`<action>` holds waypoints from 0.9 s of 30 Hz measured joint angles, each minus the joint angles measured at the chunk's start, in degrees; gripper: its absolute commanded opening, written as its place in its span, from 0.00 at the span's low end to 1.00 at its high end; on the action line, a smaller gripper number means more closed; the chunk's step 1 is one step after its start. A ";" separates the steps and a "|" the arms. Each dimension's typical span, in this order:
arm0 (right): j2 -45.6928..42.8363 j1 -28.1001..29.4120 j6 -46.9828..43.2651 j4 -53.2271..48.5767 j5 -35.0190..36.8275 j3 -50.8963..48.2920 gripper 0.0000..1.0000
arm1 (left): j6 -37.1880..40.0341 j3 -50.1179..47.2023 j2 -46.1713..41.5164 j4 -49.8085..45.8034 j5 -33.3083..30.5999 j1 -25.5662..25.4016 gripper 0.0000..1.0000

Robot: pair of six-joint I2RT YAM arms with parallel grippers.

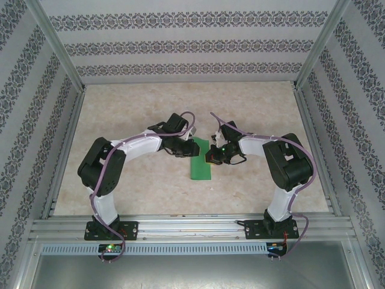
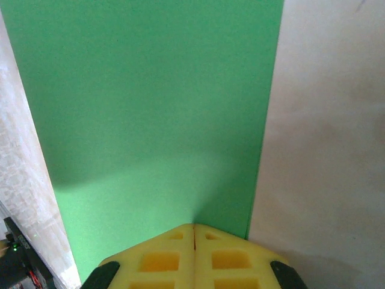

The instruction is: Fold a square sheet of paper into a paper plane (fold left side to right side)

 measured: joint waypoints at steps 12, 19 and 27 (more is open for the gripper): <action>0.37 0.00 -1.11 -1.44 0.39 0.90 0.00 | -1.01 -0.63 6.01 2.89 2.62 0.00 0.18; 0.68 0.00 -1.49 -2.32 0.37 1.44 0.00 | -1.27 -2.05 6.51 3.41 1.36 0.52 0.16; 0.79 0.00 -1.92 -2.73 0.42 1.66 0.00 | -2.49 -4.07 6.47 6.69 2.73 1.38 0.16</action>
